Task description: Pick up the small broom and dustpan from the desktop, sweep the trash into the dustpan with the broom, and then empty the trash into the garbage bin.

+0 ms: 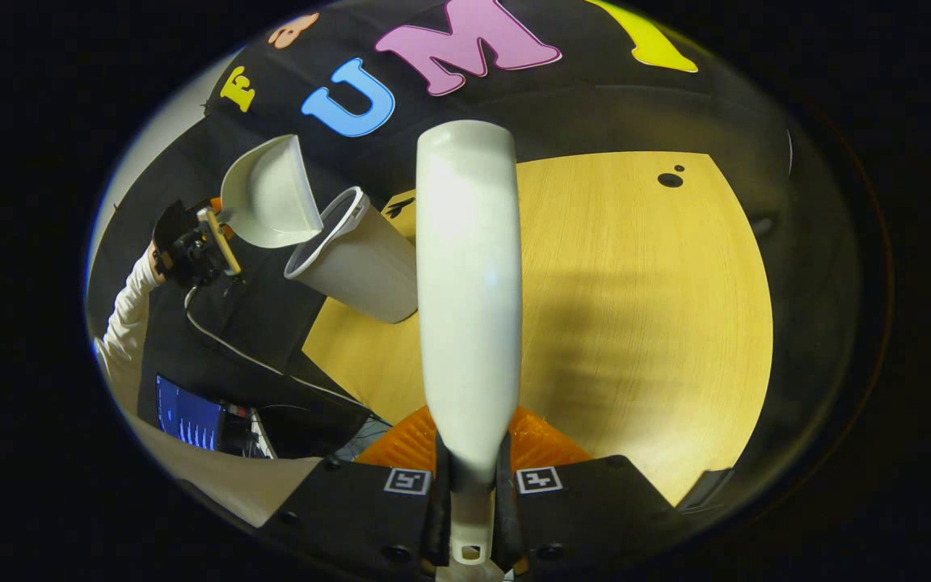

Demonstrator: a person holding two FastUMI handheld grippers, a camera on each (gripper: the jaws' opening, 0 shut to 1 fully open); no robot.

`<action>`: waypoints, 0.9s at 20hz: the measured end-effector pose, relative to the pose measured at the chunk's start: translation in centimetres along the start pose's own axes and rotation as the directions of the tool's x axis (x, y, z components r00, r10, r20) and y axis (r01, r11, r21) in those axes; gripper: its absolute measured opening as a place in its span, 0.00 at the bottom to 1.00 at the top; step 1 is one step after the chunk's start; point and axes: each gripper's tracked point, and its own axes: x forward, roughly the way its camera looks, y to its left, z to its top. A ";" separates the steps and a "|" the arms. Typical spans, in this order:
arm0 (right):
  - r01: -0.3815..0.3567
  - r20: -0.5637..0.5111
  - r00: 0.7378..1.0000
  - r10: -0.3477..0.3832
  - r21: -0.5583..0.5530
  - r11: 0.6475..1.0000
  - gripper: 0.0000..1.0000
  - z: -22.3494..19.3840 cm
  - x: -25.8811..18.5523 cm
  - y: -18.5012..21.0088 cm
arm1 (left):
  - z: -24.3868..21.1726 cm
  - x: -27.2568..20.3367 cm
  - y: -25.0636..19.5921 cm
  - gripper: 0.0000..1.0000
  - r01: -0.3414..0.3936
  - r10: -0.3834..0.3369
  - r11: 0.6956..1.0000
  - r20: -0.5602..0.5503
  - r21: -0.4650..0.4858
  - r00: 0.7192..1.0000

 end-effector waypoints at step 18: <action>0.382 0.264 0.887 -0.380 0.044 0.923 0.24 11.4 -0.3 -4.0 | 31.6 -15.5 -8.6 0.26 0.679 -0.352 0.026 0.629 -0.734 0.693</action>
